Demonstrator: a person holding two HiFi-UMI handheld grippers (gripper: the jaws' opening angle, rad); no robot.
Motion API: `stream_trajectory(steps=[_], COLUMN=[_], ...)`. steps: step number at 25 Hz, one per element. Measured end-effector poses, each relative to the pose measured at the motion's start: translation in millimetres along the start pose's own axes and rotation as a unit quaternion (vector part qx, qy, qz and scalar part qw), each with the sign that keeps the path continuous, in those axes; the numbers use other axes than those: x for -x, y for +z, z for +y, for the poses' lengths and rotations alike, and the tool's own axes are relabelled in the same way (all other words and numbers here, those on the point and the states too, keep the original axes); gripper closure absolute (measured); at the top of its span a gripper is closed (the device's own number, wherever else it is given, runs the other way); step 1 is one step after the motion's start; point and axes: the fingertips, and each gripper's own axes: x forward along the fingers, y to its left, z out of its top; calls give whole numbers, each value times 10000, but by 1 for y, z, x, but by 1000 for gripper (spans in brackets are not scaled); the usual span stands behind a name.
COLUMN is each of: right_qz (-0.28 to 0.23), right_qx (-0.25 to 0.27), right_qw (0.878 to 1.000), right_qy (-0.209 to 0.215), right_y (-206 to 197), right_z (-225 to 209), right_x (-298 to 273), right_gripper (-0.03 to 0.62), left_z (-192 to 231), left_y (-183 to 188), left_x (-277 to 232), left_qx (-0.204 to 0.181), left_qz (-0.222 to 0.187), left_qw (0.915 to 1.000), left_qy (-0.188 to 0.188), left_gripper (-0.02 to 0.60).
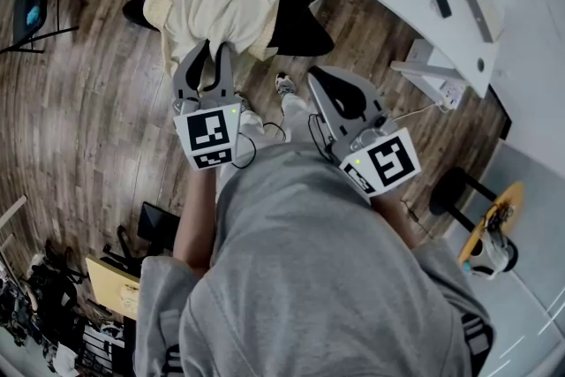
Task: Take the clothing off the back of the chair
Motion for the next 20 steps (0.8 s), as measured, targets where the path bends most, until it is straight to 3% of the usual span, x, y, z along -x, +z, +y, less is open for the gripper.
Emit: stream_trajectory(steps=[20], right_qz=[1], right_qx=[1], right_qw=[10000], right_qy=[-50], right_y=[-3], right_z=[12], right_x=[-2], right_gripper=[559], left_z=[0], left_y=[5], left_x=[6], left_qx=[172], left_qz=[-178], left_qw=[9992], left_qy=[-305], left_gripper=[508])
